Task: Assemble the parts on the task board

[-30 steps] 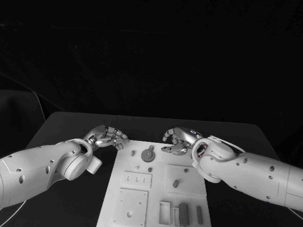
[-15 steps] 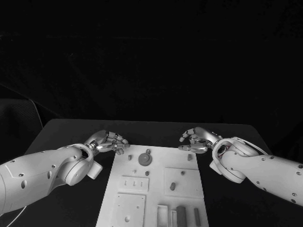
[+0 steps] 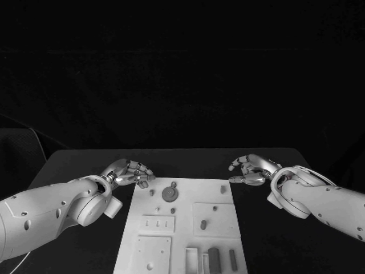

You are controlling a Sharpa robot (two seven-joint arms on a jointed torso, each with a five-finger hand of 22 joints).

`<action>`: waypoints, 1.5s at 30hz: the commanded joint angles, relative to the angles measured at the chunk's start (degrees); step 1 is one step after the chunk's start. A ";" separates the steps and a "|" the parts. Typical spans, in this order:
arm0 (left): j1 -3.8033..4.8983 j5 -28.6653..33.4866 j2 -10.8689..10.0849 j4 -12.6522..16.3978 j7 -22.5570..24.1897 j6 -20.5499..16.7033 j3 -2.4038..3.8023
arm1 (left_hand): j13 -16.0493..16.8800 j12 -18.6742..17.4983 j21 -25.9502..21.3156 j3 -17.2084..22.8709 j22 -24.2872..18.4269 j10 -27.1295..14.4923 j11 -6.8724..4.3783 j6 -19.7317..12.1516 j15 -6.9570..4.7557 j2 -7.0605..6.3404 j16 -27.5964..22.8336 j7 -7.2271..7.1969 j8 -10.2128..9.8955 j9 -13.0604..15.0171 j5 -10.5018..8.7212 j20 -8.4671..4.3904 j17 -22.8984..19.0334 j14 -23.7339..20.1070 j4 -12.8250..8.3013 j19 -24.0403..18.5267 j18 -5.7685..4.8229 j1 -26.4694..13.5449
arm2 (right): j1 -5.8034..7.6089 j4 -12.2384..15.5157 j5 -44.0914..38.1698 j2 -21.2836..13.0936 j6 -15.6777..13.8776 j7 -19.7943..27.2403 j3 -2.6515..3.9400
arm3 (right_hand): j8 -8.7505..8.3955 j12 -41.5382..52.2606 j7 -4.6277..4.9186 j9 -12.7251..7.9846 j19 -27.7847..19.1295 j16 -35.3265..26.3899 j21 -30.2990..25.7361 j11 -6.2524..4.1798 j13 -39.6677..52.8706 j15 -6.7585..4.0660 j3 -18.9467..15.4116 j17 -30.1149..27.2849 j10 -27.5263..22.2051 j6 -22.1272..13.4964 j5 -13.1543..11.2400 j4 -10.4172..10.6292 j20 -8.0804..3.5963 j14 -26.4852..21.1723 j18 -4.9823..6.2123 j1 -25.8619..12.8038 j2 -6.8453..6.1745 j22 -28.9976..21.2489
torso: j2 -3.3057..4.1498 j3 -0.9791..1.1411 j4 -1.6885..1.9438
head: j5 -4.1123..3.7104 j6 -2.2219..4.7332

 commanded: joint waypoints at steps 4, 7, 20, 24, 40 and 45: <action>-0.14 0.24 0.29 -0.08 0.91 0.37 0.03 | 0.07 -0.34 -0.20 -0.19 -0.08 0.38 0.01 0.12 -0.03 0.58 -0.33 0.21 -0.20 -0.10 0.33 0.16 0.07 0.51 0.21 0.42 0.87 -0.11 | -2.00 -3.32 -2.96 1.18 4.73 6.02 -0.24 | -1.62 -0.77 0.08 -0.80 -2.96 -1.31 1.75 1.42 -0.09 0.93 -2.32 0.11 -3.87 -4.40 -0.31 0.00 0.54 -5.66 0.00 1.76 -0.58 -0.36 | 0.10 0.45 -0.20 | -0.13 -0.26; -0.19 0.24 0.29 -0.13 0.93 0.40 0.03 | 0.07 -0.35 -0.20 -0.20 -0.08 0.38 0.01 0.13 -0.03 0.58 -0.33 0.21 -0.20 -0.10 0.33 0.16 0.07 0.51 0.21 0.42 0.87 -0.11 | -3.02 -4.82 -3.82 2.01 4.52 6.45 -0.27 | -1.88 -0.98 -0.21 -1.02 -4.03 -2.64 1.25 1.90 -0.12 1.18 -2.90 -2.34 -5.05 -5.91 -0.32 0.04 0.74 -9.19 -0.28 2.25 -0.83 -0.52 | 0.12 0.36 -0.13 | -0.17 -0.58; -0.42 0.24 0.40 -0.35 0.90 0.64 0.04 | 0.07 -0.36 -0.21 -0.21 -0.09 0.41 0.01 0.15 -0.03 0.57 -0.35 0.21 -0.21 -0.10 0.33 0.16 0.08 0.52 0.21 0.42 0.87 -0.11 | -5.42 -8.94 -4.79 4.38 2.29 7.39 -0.27 | -2.02 -1.02 -0.50 -1.15 -4.52 -2.56 1.07 2.14 -0.12 1.31 -3.17 -2.16 -5.52 -6.84 -0.31 0.08 0.84 -9.54 -0.42 2.55 -0.99 -0.57 | 0.06 0.24 -0.18 | 0.22 -1.36; -0.43 0.24 0.46 -0.39 0.90 0.71 0.04 | 0.08 -0.36 -0.21 -0.21 -0.09 0.42 0.01 0.16 -0.03 0.57 -0.35 0.21 -0.21 -0.10 0.33 0.16 0.09 0.52 0.22 0.42 0.88 -0.11 | -5.42 -9.27 -4.77 4.79 1.60 7.39 -0.27 | -2.01 -1.00 -0.53 -1.16 -4.55 -2.28 1.07 2.17 -0.12 1.32 -3.18 -1.61 -5.54 -6.93 -0.30 0.14 0.85 -9.03 -0.44 2.56 -0.87 -0.57 | 0.06 0.19 -0.20 | 0.13 -1.43; -0.45 0.24 0.39 -0.40 1.00 0.74 0.04 | 0.08 -0.37 -0.22 -0.21 -0.09 0.45 0.01 0.18 -0.04 0.60 -0.36 0.21 -0.22 -0.11 0.33 0.16 0.10 0.53 0.22 0.43 0.88 -0.11 | -5.46 -13.05 -2.27 7.68 -0.15 6.81 -0.26 | -1.15 -0.48 -0.16 -0.87 -4.49 -0.81 1.31 2.24 0.02 1.40 -2.96 0.63 -5.30 -6.31 -0.15 0.75 0.93 -6.87 -0.53 2.67 0.65 -0.49 | 0.11 0.07 -0.08 | -0.12 -1.83; -0.44 0.24 0.36 -0.31 0.98 0.76 0.05 | 0.09 -0.37 -0.22 -0.21 -0.09 0.46 0.01 0.20 -0.04 0.61 -0.37 0.21 -0.22 -0.11 0.33 0.16 0.11 0.54 0.23 0.43 0.88 -0.11 | -5.46 -13.98 -2.22 8.26 -0.17 6.94 -0.26 | -0.70 -0.25 -0.19 -0.68 -4.38 -0.47 1.46 2.22 0.06 1.40 -2.81 0.98 -5.13 -5.69 -0.12 0.86 0.93 -6.46 -0.53 2.79 1.10 -0.44 | 0.17 0.06 -0.08 | 0.02 -1.98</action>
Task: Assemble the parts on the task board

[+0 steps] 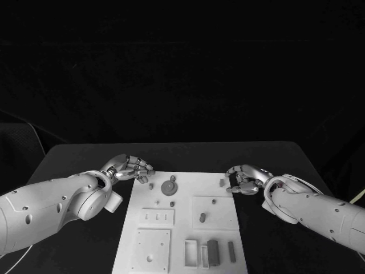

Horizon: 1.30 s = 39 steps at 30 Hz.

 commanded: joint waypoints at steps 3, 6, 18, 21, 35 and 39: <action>0.03 0.23 0.08 0.24 0.74 0.63 0.04 | 0.09 -0.37 -0.22 -0.21 -0.09 0.47 0.01 0.20 -0.04 0.61 -0.37 0.21 -0.22 -0.07 0.33 0.15 0.08 0.54 0.23 0.44 0.88 -0.11 | -0.04 -0.72 0.24 0.78 -0.16 0.61 0.00 | 1.04 0.65 -0.15 0.42 -0.02 0.67 1.77 0.05 0.13 -0.04 0.19 1.39 0.17 1.67 -0.12 0.51 -0.05 0.93 -0.03 0.14 1.06 0.14 | 0.05 -0.01 -0.01 | 0.18 -0.20; 0.03 0.23 0.08 0.30 0.72 0.59 0.05 | 0.09 -0.37 -0.22 -0.21 -0.09 0.48 0.01 0.21 -0.04 0.62 -0.37 0.21 -0.22 -0.07 0.33 0.15 0.08 0.54 0.23 0.44 0.88 -0.11 | -0.05 -0.78 0.28 0.95 0.65 1.07 0.00 | 1.78 0.89 -0.32 0.77 0.10 1.08 1.97 0.01 0.15 -0.05 0.32 1.80 0.32 2.96 -0.10 0.55 -0.05 1.42 0.00 0.27 1.31 0.20 | 0.05 0.01 0.00 | 0.26 -0.35; 0.03 0.23 0.06 0.28 0.64 0.62 0.05 | 0.10 -0.37 -0.23 -0.22 -0.09 0.51 0.00 0.24 -0.04 0.62 -0.38 0.20 -0.22 -0.07 0.33 0.15 0.10 0.55 0.23 0.45 0.88 -0.10 | -0.20 -0.59 0.29 1.35 0.60 1.28 0.00 | 2.85 1.17 -0.48 1.30 0.20 1.53 2.20 -0.04 0.14 -0.07 0.57 2.17 0.42 5.03 -0.07 0.55 -0.06 1.87 0.05 0.51 1.72 0.27 | -0.02 0.07 -0.05 | 0.73 -0.63; 0.03 0.23 0.12 0.24 0.64 0.67 0.05 | 0.10 -0.37 -0.23 -0.22 -0.09 0.51 0.00 0.24 -0.04 0.62 -0.38 0.20 -0.22 -0.07 0.33 0.15 0.10 0.55 0.23 0.45 0.88 -0.10 | -0.20 -0.66 0.29 1.51 0.53 1.25 0.00 | 2.88 1.18 -0.48 1.31 0.20 1.50 2.21 -0.04 0.14 -0.07 0.58 2.09 0.43 5.09 -0.07 0.55 -0.06 1.79 0.05 0.52 1.72 0.27 | 0.00 0.10 -0.10 | 0.76 -0.59; 0.04 0.23 0.09 0.22 0.49 0.81 0.05 | 0.10 -0.38 -0.23 -0.22 -0.10 0.54 0.00 0.27 -0.04 0.63 -0.39 0.20 -0.22 -0.07 0.33 0.15 0.11 0.56 0.23 0.45 0.89 -0.09 | -0.20 -0.60 0.29 2.18 0.72 1.28 -0.01 | 2.96 1.22 -0.50 1.36 0.22 1.57 2.24 -0.05 0.14 -0.07 0.60 2.18 0.45 5.27 -0.08 0.56 -0.05 1.90 0.05 0.53 1.77 0.28 | 0.03 0.11 -0.11 | 1.06 -0.71; 0.04 0.23 0.10 0.27 0.48 0.84 0.05 | 0.11 -0.38 -0.23 -0.22 -0.10 0.55 0.00 0.28 -0.04 0.63 -0.40 0.20 -0.22 -0.07 0.33 0.15 0.12 0.57 0.23 0.45 0.89 -0.09 | -0.20 -0.52 0.29 2.29 0.62 1.30 -0.01 | 2.98 1.23 -0.50 1.37 0.22 1.63 2.25 -0.05 0.14 -0.07 0.61 2.29 0.45 5.30 -0.08 0.56 -0.05 2.01 0.05 0.53 1.78 0.29 | 0.03 0.11 -0.13 | 1.12 -0.71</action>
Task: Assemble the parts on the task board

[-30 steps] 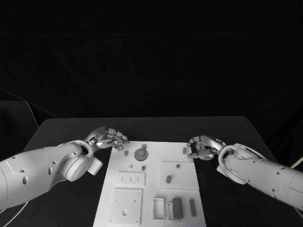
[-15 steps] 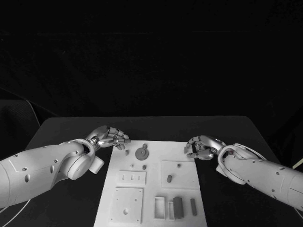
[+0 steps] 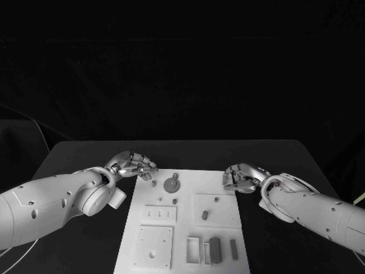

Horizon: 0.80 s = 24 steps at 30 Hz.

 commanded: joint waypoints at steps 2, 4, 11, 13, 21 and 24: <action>0.03 0.23 0.09 0.18 0.51 0.75 0.04 | 0.06 -0.38 -0.24 -0.22 -0.05 0.55 0.00 0.28 0.16 0.63 -0.40 0.20 -0.22 -0.07 0.33 -0.06 0.09 0.36 0.23 0.25 0.88 -0.09 | -0.03 0.10 -0.02 0.27 0.53 0.62 0.00 | 0.31 0.28 -0.01 0.08 0.22 0.26 2.24 -0.25 0.09 -0.11 0.16 2.32 0.22 0.50 -0.08 0.12 -0.06 0.41 0.57 0.15 0.53 0.10 | 0.03 0.00 0.03 | 0.01 -0.01; 0.03 0.23 0.11 0.15 0.51 0.78 0.04 | 0.06 -0.38 -0.24 -0.23 -0.05 0.56 0.00 0.29 0.16 0.62 -0.40 0.20 -0.22 -0.07 0.33 -0.06 0.09 0.36 0.23 0.25 0.88 -0.09 | -0.03 0.06 -0.02 0.33 0.47 0.61 0.00 | 0.32 0.29 -0.02 0.09 0.22 0.29 2.24 -0.25 0.09 -0.11 0.16 2.36 0.23 0.53 -0.07 0.12 -0.06 0.45 0.57 0.15 0.55 0.10 | 0.02 0.02 0.03 | 0.03 -0.02; 0.03 0.23 0.04 0.16 0.52 0.77 0.04 | 0.06 -0.39 -0.24 -0.23 -0.05 0.58 -0.01 0.30 0.16 0.62 -0.41 0.20 -0.23 -0.08 0.33 -0.06 0.10 0.37 0.23 0.25 0.88 -0.08 | -0.03 -0.04 -0.02 0.42 0.67 0.50 0.00 | 0.55 0.42 -0.05 0.21 0.32 0.56 2.36 -0.29 0.09 -0.12 0.36 2.73 0.36 1.01 -0.04 0.23 -0.06 0.89 0.60 0.22 1.02 0.13 | 0.05 0.06 0.02 | 0.01 -0.01; 0.03 0.23 0.02 0.19 0.50 0.78 0.04 | 0.07 -0.39 -0.24 -0.23 -0.05 0.58 -0.01 0.31 0.16 0.63 -0.41 0.20 -0.23 -0.08 0.33 -0.06 0.10 0.37 0.23 0.25 0.88 -0.08 | -0.03 -0.07 -0.03 0.45 0.53 0.51 0.00 | 0.67 0.49 -0.05 0.28 0.38 0.68 2.42 -0.32 0.09 -0.13 0.50 2.85 0.43 1.27 -0.03 0.28 -0.07 1.04 0.62 0.27 1.34 0.15 | 0.05 0.09 -0.01 | 0.04 -0.02; 0.04 0.18 -0.04 0.30 0.45 0.76 0.05 | 0.07 -0.39 -0.25 -0.24 -0.05 0.60 -0.01 0.32 0.16 0.62 -0.42 0.20 -0.23 -0.08 0.33 -0.06 0.11 0.37 0.23 0.25 0.88 -0.08 | -0.04 -0.04 -0.24 0.56 -0.47 0.53 0.00 | 1.62 1.03 0.01 0.79 0.78 1.90 2.93 -0.58 0.09 -0.28 1.33 4.61 1.09 3.36 -0.08 0.14 -0.14 3.17 0.79 1.10 2.48 0.30 | 0.10 0.09 0.00 | 0.03 -0.02; 0.04 0.18 -0.04 0.29 0.45 0.78 0.05 | 0.07 -0.39 -0.25 -0.24 -0.06 0.61 -0.01 0.33 0.16 0.62 -0.42 0.20 -0.23 -0.08 0.33 -0.06 0.11 0.38 0.23 0.25 0.88 -0.08 | -0.04 -0.07 -0.45 0.55 -0.69 0.42 0.00 | 2.03 1.40 -0.05 1.02 1.11 2.18 3.29 -0.76 0.10 -0.40 1.58 4.59 1.73 4.31 -0.07 0.06 -0.16 3.52 0.89 1.40 2.70 0.42 | 0.10 0.07 0.06 | 0.05 -0.06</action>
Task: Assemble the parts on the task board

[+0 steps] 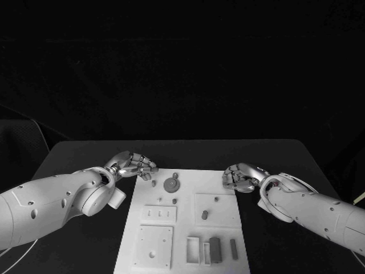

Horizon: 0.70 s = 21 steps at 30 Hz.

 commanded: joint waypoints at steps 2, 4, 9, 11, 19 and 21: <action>0.04 0.18 0.00 0.17 0.45 0.67 0.05 | 0.08 -0.40 -0.25 -0.24 -0.07 0.40 0.20 0.33 0.16 0.62 -0.20 0.20 -0.23 -0.08 0.32 -0.06 0.07 0.38 0.23 0.26 0.88 -0.08 | -0.03 0.06 -0.46 0.16 -0.54 0.29 0.00 | 0.64 0.53 0.38 0.25 0.54 1.73 3.48 -0.27 0.06 0.05 0.44 4.68 0.61 1.50 -0.07 0.01 -0.03 0.64 1.10 0.11 0.65 0.15 | -0.01 -0.05 0.08 | 0.04 -0.04; 0.04 0.18 -0.04 0.18 0.44 0.66 0.05 | 0.08 -0.40 -0.25 -0.24 -0.07 0.40 0.20 0.34 0.16 0.62 -0.20 0.20 -0.23 -0.08 0.32 -0.06 0.07 0.38 0.23 0.26 0.88 -0.07 | -0.03 0.06 -0.46 0.16 -0.64 0.21 0.00 | 0.69 0.55 0.39 0.28 0.58 1.77 3.51 -0.29 0.06 0.04 0.45 4.71 0.66 1.60 -0.06 0.02 -0.04 0.69 1.11 0.12 0.67 0.16 | -0.01 -0.03 0.06 | 0.06 -0.06; 0.04 0.17 -0.05 0.23 0.38 0.75 0.05 | 0.08 -0.40 -0.25 -0.24 -0.07 0.41 0.20 0.35 0.16 0.61 -0.21 0.20 -0.24 -0.08 0.32 -0.06 0.08 0.38 0.22 0.26 0.88 -0.07 | -0.03 0.03 -0.47 0.21 -0.87 0.07 0.00 | 0.80 0.63 0.43 0.34 0.68 1.87 3.61 -0.34 0.05 0.01 0.49 4.78 0.81 1.88 -0.06 0.06 -0.04 0.87 1.14 0.11 0.73 0.19 | 0.03 0.02 -0.01 | 0.10 -0.11; 0.04 0.17 -0.05 0.23 0.36 0.76 0.05 | 0.08 -0.40 -0.25 -0.25 -0.07 0.42 0.20 0.35 0.16 0.61 -0.21 0.20 -0.24 -0.08 0.32 -0.06 0.08 0.38 0.22 0.26 0.88 -0.07 | -0.03 0.04 -0.47 0.20 -0.80 0.09 0.00 | 0.83 0.66 0.45 0.36 0.72 1.89 3.64 -0.36 0.05 0.00 0.51 4.76 0.85 1.97 -0.05 0.07 -0.04 0.88 1.15 0.11 0.77 0.20 | 0.02 0.03 -0.03 | 0.11 -0.16; 0.04 0.17 -0.07 0.24 0.31 0.76 0.05 | 0.08 -0.41 -0.26 -0.25 -0.07 0.42 0.20 0.36 0.16 0.60 -0.22 0.20 -0.24 -0.08 0.32 -0.06 0.09 0.38 0.22 0.26 0.88 -0.07 | -0.03 0.39 -0.45 0.28 -1.61 0.38 0.00 | 1.11 0.79 0.54 0.50 0.96 2.03 3.84 -0.49 0.00 -0.06 0.75 4.74 1.13 2.68 0.01 0.17 -0.06 1.10 1.23 0.18 1.26 0.25 | 0.01 0.09 -0.01 | 0.04 -0.23; 0.04 0.16 -0.03 0.23 0.32 0.78 0.05 | 0.08 -0.41 -0.26 -0.26 -0.07 0.43 0.20 0.36 0.16 0.60 -0.22 0.20 -0.24 -0.08 0.32 -0.06 0.09 0.38 0.22 0.26 0.88 -0.07 | -0.03 0.45 -0.31 0.30 -1.82 0.42 0.00 | 1.23 0.85 0.53 0.58 1.06 2.11 3.92 -0.57 -0.03 -0.10 0.96 4.74 1.27 3.04 0.06 0.14 -0.08 1.22 1.29 0.36 1.61 0.28 | 0.01 0.08 0.03 | -0.03 -0.23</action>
